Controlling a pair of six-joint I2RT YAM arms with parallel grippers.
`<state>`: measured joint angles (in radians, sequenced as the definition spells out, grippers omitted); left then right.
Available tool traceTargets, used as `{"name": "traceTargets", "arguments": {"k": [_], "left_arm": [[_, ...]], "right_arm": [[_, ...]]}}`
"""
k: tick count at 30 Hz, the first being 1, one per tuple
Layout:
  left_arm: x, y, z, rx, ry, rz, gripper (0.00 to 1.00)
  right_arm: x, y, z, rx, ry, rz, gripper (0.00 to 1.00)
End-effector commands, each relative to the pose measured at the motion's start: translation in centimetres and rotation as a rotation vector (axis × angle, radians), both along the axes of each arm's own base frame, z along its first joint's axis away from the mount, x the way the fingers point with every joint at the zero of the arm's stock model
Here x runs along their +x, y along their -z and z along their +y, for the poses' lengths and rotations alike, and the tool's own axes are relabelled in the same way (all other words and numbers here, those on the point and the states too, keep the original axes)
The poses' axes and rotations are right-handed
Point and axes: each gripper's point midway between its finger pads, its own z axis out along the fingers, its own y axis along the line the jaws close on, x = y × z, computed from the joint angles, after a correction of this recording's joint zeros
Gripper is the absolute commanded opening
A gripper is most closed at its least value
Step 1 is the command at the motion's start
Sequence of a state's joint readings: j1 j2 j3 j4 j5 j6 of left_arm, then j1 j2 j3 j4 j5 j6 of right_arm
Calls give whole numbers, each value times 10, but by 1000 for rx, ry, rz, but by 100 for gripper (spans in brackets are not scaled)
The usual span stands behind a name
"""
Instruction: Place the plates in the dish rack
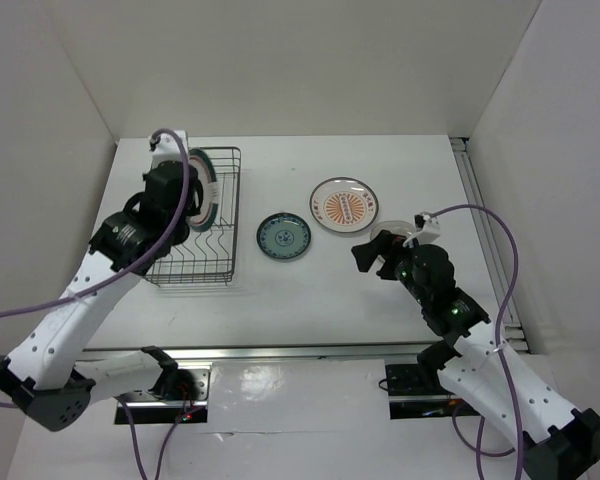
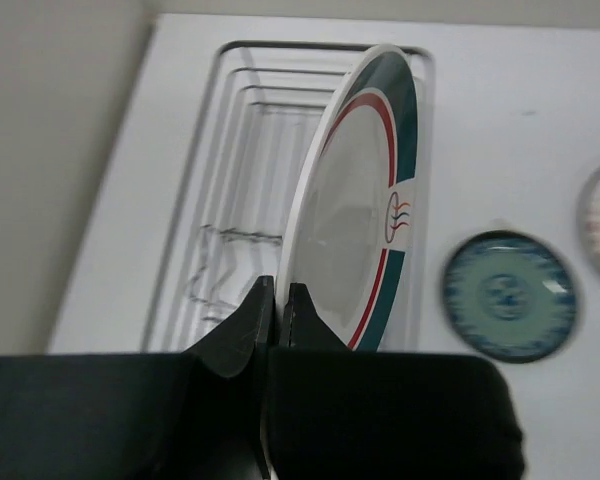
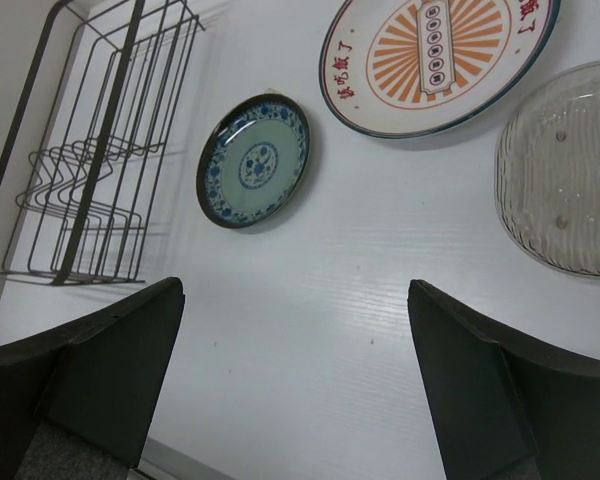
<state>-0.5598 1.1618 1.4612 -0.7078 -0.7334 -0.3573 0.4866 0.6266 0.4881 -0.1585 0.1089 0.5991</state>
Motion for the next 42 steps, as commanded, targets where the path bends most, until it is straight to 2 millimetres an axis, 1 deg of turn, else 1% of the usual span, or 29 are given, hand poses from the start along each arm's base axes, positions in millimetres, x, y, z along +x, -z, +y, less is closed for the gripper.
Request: {"name": "traceTargets", "arguments": {"k": [1,2,4,5,6,8,9,10,11,13,14,16,17,18,20,22,23,25,26,27,29,31,32,34,35,37,40,41,42], "left_arm": [[-37,1,65,218,-159,-3,0],[-39,2,61,193,-128,-12,0],[-45,3,76,195,-178,-19,0],[-49,4,80,206,-184,-19,0],[-49,4,80,206,-184,-19,0],[-48,10,76,198,-158,-10,0],[-47,11,76,193,-155,-7,0],[-44,19,72,202,-142,16,0],[-42,22,70,204,-132,26,0],[-35,35,68,211,-135,57,0],[-31,40,60,186,-110,69,0],[-23,52,56,155,-90,108,0],[-17,52,47,108,-48,104,0],[-13,58,43,90,-39,122,0],[-4,58,35,50,-9,117,0],[3,65,36,38,-22,143,0],[7,63,33,29,-12,136,0],[13,68,35,15,-22,148,0],[15,72,31,11,-9,161,0],[18,70,32,1,-8,150,0],[23,78,31,1,-10,165,0],[26,80,28,-4,1,169,0],[25,85,32,-2,-8,179,0],[28,90,29,-4,0,188,0],[29,89,29,-8,1,178,0],[31,95,26,-9,10,192,0],[33,97,29,5,-10,196,0],[32,101,30,8,-11,204,0],[32,101,30,8,-11,205,0]], "right_arm": [[-2,-18,10,-20,-74,-43,100],[-1,-15,10,-26,-75,-32,100],[-2,-14,15,-20,-101,-27,100],[-1,-13,16,-21,-101,-25,100],[-1,-13,17,-18,-110,-24,100],[-2,-7,19,-15,-119,-25,100],[-2,-9,21,-8,-130,-32,100],[-2,-9,21,-8,-130,-32,100],[-2,-9,21,-8,-130,-32,100],[-3,-4,23,-14,-139,-12,100],[-3,-4,22,-23,-143,-17,100],[-3,-2,20,-31,-133,-8,100],[-4,1,19,-42,-135,-3,100],[-3,1,18,-45,-125,-5,100],[-3,1,18,-45,-125,-5,100],[-4,0,17,-45,-125,-5,100],[-4,-2,15,-52,-117,-18,100],[-3,-2,13,-55,-109,-19,100],[-3,-2,13,-55,-109,-19,100],[-4,0,13,-59,-109,-10,100],[-3,0,13,-67,-112,-14,100],[-3,0,13,-67,-112,-14,100],[-3,-4,13,-63,-111,-22,100],[-4,-2,13,-67,-112,-14,100],[-3,-6,13,-71,-114,-26,100],[-2,-6,11,-74,-105,-27,100],[-2,-6,11,-74,-105,-27,100],[-3,-9,11,-70,-105,-35,100],[-3,-4,11,-66,-102,-23,100]]}}
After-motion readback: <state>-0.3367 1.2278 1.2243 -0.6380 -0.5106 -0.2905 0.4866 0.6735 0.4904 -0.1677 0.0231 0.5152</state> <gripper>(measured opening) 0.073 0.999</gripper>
